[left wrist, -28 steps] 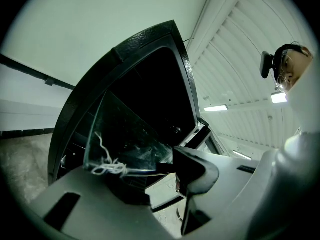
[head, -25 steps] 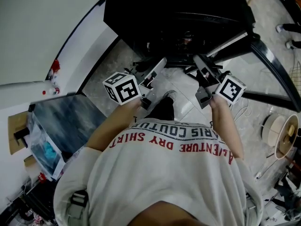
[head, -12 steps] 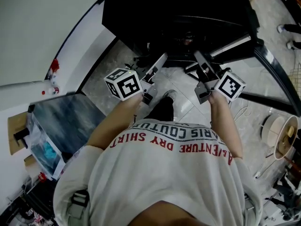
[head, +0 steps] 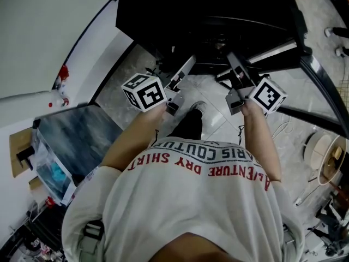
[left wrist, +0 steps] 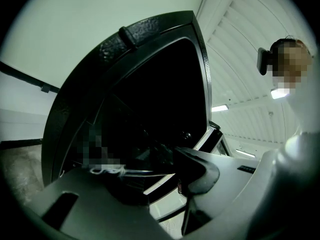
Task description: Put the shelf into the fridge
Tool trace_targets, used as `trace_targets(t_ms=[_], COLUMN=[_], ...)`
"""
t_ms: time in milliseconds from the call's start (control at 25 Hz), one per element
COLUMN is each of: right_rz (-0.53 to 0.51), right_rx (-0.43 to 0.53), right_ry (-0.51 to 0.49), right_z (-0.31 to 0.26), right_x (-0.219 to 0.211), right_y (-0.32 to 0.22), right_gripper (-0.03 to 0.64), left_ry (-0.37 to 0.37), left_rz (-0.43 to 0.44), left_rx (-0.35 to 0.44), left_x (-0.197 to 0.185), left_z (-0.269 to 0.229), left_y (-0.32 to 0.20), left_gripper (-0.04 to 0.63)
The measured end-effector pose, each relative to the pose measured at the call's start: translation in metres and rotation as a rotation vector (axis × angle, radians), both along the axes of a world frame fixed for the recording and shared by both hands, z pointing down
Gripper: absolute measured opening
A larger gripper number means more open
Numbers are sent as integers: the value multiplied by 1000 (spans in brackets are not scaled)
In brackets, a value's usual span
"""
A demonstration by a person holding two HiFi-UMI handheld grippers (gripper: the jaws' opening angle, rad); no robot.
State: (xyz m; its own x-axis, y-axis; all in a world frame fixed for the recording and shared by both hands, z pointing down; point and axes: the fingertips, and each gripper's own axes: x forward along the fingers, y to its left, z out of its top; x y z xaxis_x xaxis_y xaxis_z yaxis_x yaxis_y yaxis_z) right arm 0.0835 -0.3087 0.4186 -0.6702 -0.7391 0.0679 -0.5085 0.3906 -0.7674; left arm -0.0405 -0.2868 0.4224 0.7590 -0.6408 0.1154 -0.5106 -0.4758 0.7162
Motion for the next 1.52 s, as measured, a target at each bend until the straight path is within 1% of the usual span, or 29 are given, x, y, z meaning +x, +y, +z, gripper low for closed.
trace_targets(t_ms=[160, 200, 240, 320, 360, 640, 760, 920, 1200, 1280, 1440, 1520], right_rz=[0, -1, -1, -2, -3, -6, -6, -7, -23, -26, -14, -16], right_rx=[-1, -1, 0, 2, 3, 0, -2, -6, 9, 14, -6, -1], right_ry=[-5, -5, -4, -4, -6, -8, -8, -11, -2, 12, 48, 68], right_z=[1, 1, 1, 1, 1, 2, 2, 3, 2, 3, 9, 9], right_x=[0, -1, -1, 0, 0, -1, -1, -1, -1, -1, 2, 1], right_y=[-2, -2, -2, -3, -3, -2, -2, -1, -1, 0, 5, 8], right_gripper=[117, 117, 117, 117, 117, 117, 117, 116, 117, 117, 137, 147], left_ry=[-13, -29, -54, -104, -115, -111, -112, -135, -135, -135, -131, -130], left_rz=[20, 38, 62, 104, 116, 159, 171, 157, 148, 148, 153, 151], left_rx=[29, 40, 53, 76, 82, 102, 112, 117, 117, 117, 116, 113], left_x=[1, 3, 6, 12, 16, 41, 49, 51, 52, 52, 52, 51], left_z=[0, 1, 2, 6, 7, 8, 7, 9, 10, 10, 9, 8], left_y=[0, 2, 5, 11, 14, 27, 27, 25, 23, 23, 22, 21], left_gripper=[167, 181, 213, 222, 222, 221, 206, 135, 129, 127, 124, 124])
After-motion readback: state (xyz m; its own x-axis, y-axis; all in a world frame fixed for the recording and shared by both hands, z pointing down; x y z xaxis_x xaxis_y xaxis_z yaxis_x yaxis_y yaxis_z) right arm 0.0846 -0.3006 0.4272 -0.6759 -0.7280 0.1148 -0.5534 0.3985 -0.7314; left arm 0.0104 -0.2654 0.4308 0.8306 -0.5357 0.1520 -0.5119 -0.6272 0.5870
